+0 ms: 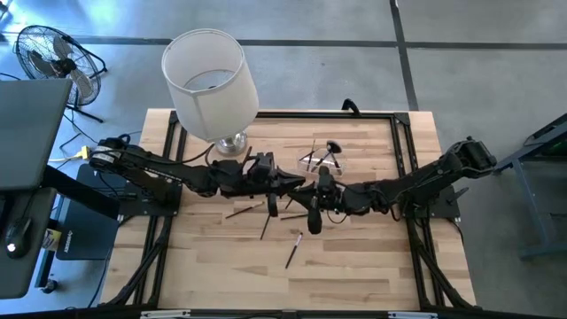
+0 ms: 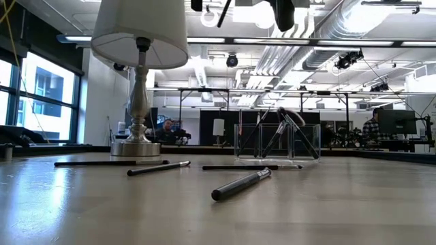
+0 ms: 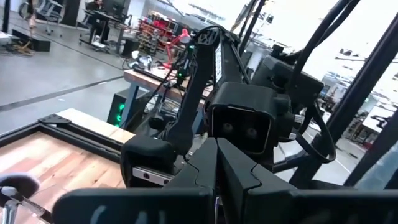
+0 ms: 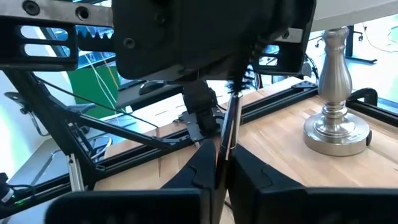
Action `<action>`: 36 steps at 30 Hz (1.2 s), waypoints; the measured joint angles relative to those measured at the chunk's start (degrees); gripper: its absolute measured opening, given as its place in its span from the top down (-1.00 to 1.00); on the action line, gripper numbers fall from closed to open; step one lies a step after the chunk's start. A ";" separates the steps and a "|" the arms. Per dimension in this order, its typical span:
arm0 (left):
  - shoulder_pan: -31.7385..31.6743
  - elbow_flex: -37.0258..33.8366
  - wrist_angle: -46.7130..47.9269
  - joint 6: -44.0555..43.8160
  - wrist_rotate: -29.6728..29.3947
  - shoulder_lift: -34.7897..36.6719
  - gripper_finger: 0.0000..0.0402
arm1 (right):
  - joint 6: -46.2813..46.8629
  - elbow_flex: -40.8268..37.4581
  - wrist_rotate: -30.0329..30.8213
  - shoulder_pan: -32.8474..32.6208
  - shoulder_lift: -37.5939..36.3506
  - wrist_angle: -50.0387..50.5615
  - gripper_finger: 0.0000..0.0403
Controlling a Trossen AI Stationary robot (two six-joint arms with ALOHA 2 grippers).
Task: Pick & Place Makeup Supplies
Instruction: Put the makeup brush into the transparent organizer
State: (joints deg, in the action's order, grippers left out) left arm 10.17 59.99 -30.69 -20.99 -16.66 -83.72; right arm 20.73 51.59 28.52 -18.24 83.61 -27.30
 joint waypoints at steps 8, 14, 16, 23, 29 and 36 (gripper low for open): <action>-0.03 0.00 1.12 1.90 1.99 0.00 0.95 | -0.24 0.01 0.36 -0.07 -0.02 1.59 0.94; -0.04 0.00 1.85 6.03 1.78 -0.02 0.79 | 0.45 -0.02 0.51 -0.05 -0.02 2.04 0.88; -0.04 0.00 1.84 6.50 0.69 -0.02 0.71 | 1.13 0.01 0.54 0.03 -0.02 2.21 0.90; -0.04 -0.01 5.88 9.40 -0.81 1.15 0.55 | 1.31 -0.02 1.02 0.26 -0.02 2.84 0.91; -0.09 0.02 16.48 10.28 -5.64 8.47 0.54 | 4.75 0.01 1.49 0.24 -2.65 10.50 0.94; -0.04 0.09 29.86 8.40 -7.86 15.92 0.54 | 7.83 0.01 10.26 0.33 -9.85 27.46 0.89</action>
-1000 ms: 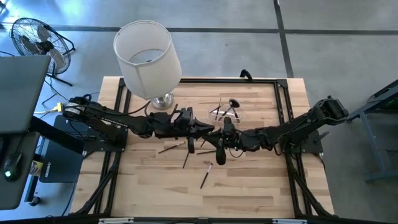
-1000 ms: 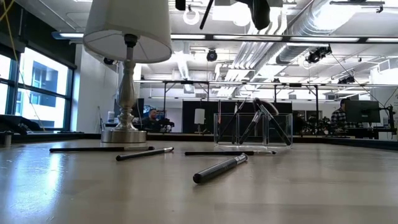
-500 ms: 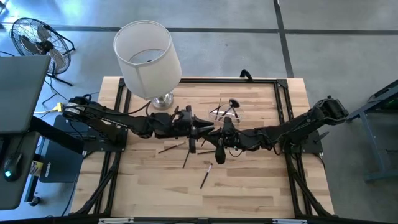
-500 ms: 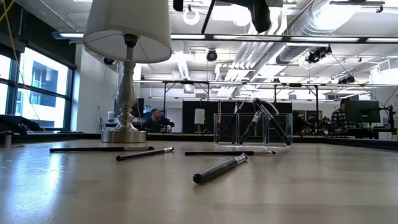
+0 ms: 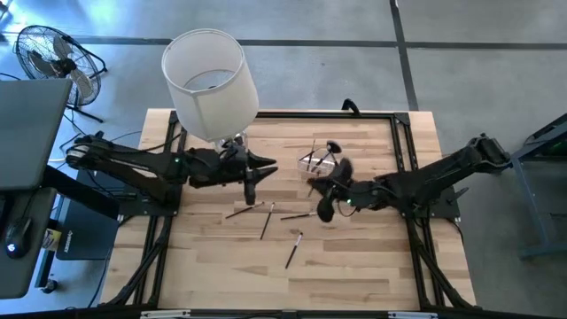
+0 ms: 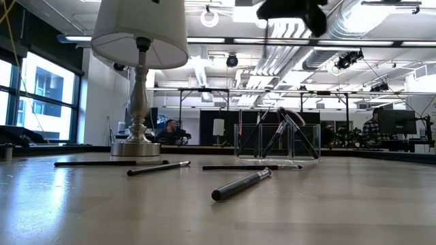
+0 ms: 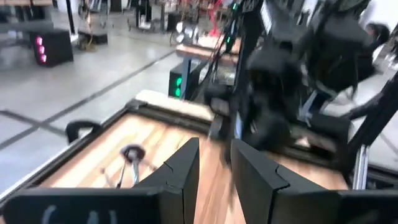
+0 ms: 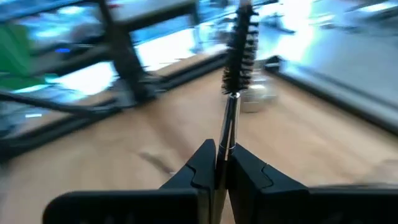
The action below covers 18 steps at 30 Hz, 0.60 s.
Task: Pick & Place Makeup Supplies
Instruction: Put the makeup brush into the transparent organizer
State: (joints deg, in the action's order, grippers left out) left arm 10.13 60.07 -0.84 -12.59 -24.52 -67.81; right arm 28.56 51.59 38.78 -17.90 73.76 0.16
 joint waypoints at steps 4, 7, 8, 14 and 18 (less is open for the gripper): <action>0.00 -0.11 5.87 -2.59 0.24 1.33 0.54 | 1.46 0.00 5.14 3.28 -3.80 10.45 0.91; 0.00 -0.09 7.26 -4.06 0.28 1.35 0.54 | 1.18 0.00 0.27 9.27 -4.62 15.31 0.94; 0.00 -0.10 7.32 -4.30 0.43 1.32 0.54 | 0.95 0.00 -2.05 11.58 -4.49 16.32 0.94; 0.02 -0.11 9.05 -7.54 1.12 1.33 0.54 | -5.11 0.00 -11.02 22.38 -2.06 16.58 0.91; 0.02 -0.11 9.09 -9.07 0.98 1.33 0.54 | -9.18 0.00 -17.08 27.07 0.58 14.81 0.94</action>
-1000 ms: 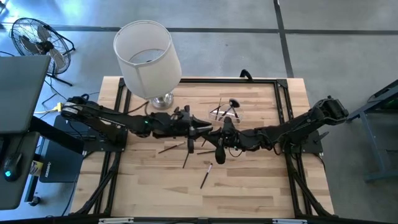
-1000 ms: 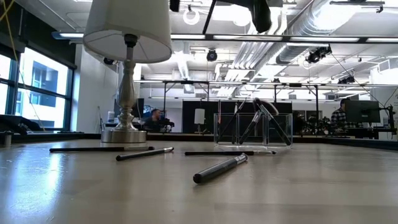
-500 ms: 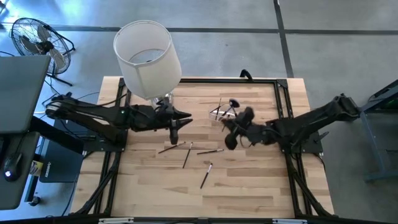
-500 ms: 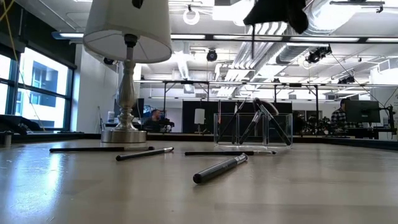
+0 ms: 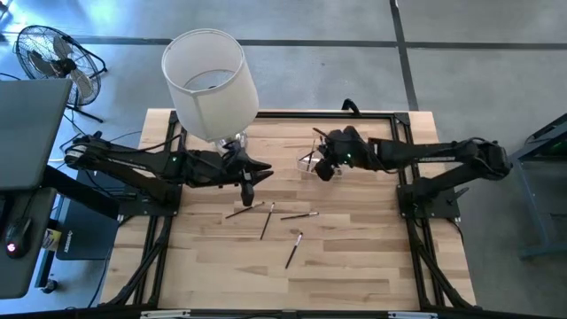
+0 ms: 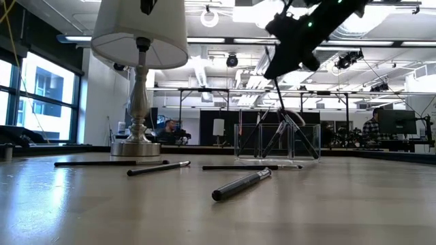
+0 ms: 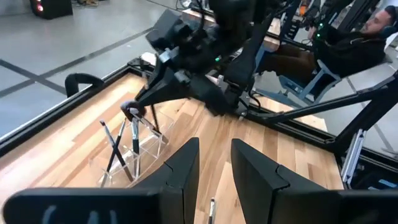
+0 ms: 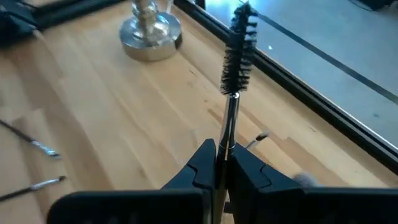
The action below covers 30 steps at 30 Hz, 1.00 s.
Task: Pick & Place Makeup Supplies
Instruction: Put the makeup brush into the transparent organizer
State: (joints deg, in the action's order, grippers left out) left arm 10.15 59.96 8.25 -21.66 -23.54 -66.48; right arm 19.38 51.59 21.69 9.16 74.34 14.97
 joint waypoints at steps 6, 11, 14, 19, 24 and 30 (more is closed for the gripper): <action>0.00 0.00 0.10 -2.47 -0.04 0.00 0.54 | -2.65 0.00 -0.75 3.51 4.17 -2.24 0.94; 0.00 0.00 0.11 -2.83 -0.13 0.00 0.54 | -2.35 0.02 -2.49 5.53 8.39 -2.52 0.93; 0.00 0.00 0.06 -2.95 -0.81 0.00 0.54 | -1.20 0.02 -2.98 6.16 10.09 -3.77 0.94; 0.00 0.00 0.09 -3.24 -1.11 -0.02 0.54 | 0.87 0.02 -2.93 7.18 11.27 -3.74 0.91; 0.00 0.00 0.61 -3.23 -1.11 -0.01 0.54 | 1.62 0.02 -2.82 7.46 11.24 -3.24 0.81; 0.00 0.00 0.83 -3.18 -1.15 -0.02 0.54 | 2.81 0.02 -3.43 7.33 11.24 -3.11 0.75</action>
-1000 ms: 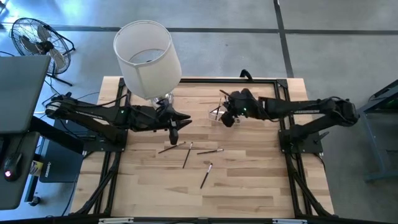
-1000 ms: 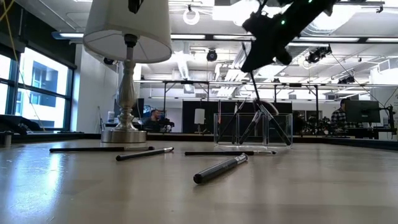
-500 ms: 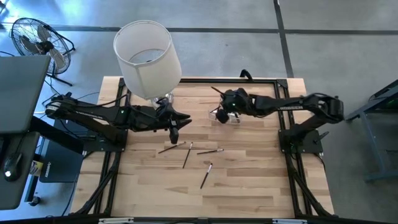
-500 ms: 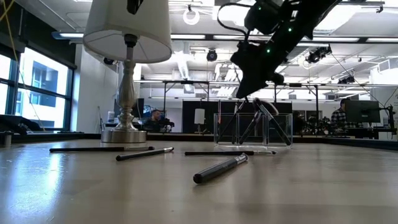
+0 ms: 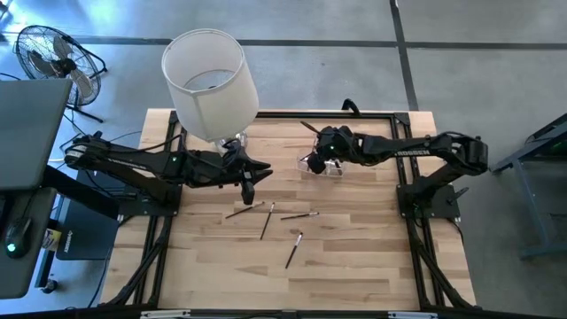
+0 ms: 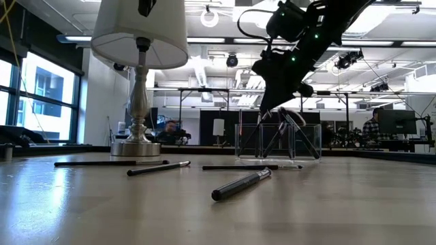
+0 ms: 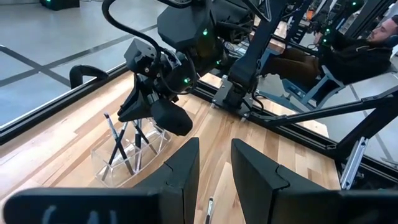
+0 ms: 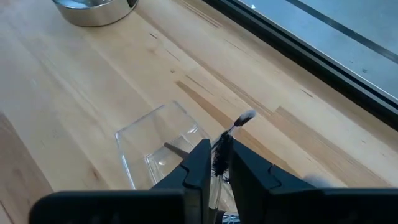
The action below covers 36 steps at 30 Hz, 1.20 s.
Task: Pick & Place Makeup Supplies
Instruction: Put the makeup brush into the transparent organizer
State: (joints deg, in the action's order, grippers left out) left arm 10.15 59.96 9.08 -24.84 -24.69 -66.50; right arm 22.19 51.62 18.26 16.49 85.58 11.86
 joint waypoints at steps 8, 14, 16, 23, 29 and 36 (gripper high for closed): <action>0.00 0.00 0.13 0.05 0.00 0.00 0.54 | -3.05 -0.02 -1.84 0.00 -2.83 0.77 0.74; 0.00 0.00 0.60 0.05 -0.08 -0.02 0.54 | -4.26 0.09 -2.21 -0.04 -12.04 2.29 0.74; 0.00 0.00 0.89 -0.21 -0.43 -0.02 0.54 | -4.24 0.12 -2.20 -0.26 -15.56 4.28 0.76; 0.00 0.04 2.57 -2.32 -0.57 -1.53 0.54 | -0.21 0.15 -1.28 -6.30 -24.63 14.72 0.98; 0.00 0.07 1.26 -5.31 -0.02 -3.28 0.54 | 4.69 0.15 -3.62 -15.18 -26.69 21.31 0.99; 0.55 1.53 2.82 -9.40 2.21 -7.46 0.54 | 11.86 0.07 -1.76 -25.71 -24.16 24.87 0.99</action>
State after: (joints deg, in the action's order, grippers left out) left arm 10.70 61.49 11.90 -34.25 -22.48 -73.96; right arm 34.05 51.68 16.50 -9.22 61.42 36.73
